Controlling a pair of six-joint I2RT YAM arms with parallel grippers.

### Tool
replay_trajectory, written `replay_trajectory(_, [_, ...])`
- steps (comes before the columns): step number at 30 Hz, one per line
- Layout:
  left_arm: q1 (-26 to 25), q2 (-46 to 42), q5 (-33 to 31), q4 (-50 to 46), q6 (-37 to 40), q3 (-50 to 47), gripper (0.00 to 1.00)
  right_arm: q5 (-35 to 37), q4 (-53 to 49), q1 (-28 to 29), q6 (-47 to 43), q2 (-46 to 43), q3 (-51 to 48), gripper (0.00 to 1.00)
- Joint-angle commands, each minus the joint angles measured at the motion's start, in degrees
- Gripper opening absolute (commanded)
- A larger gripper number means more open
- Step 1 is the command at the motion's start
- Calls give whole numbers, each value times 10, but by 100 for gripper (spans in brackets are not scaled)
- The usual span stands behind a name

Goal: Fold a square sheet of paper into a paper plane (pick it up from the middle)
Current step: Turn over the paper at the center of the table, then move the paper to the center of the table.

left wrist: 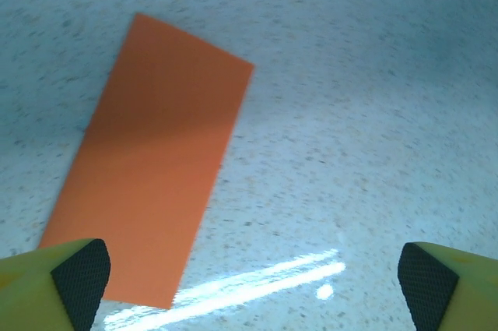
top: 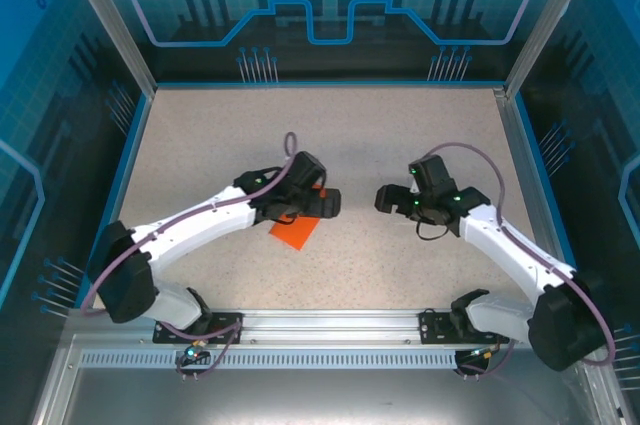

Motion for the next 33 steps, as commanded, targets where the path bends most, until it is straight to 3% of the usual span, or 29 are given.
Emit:
replay_trajectory(1, [57,-28,65,45,-37,-56,99,-2,22,64,7,49,40,92])
replay_trajectory(4, [104,-52,71,48,-50,-91,99,9,42,126,22,118,100,85])
replay_trajectory(6, [133,-68,71,45,-58,-111,98,10,56,162,29,175,139,74])
replay_trajectory(10, [191,-105,65,37,-79,-160,99,-10,83,211,45,287,226,59])
replay_trajectory(13, [237,-139,65,35,-94,-203,98,-37,99,235,61,368,283,53])
replay_trajectory(22, [312,-210,71,10,-80,-262,98,-85,79,279,68,526,420,51])
replay_trajectory(28, [318,-220,85,10,-75,-268,99,-94,36,284,42,565,453,51])
replay_trajectory(33, [319,-237,85,3,-76,-270,99,-87,21,282,28,561,419,51])
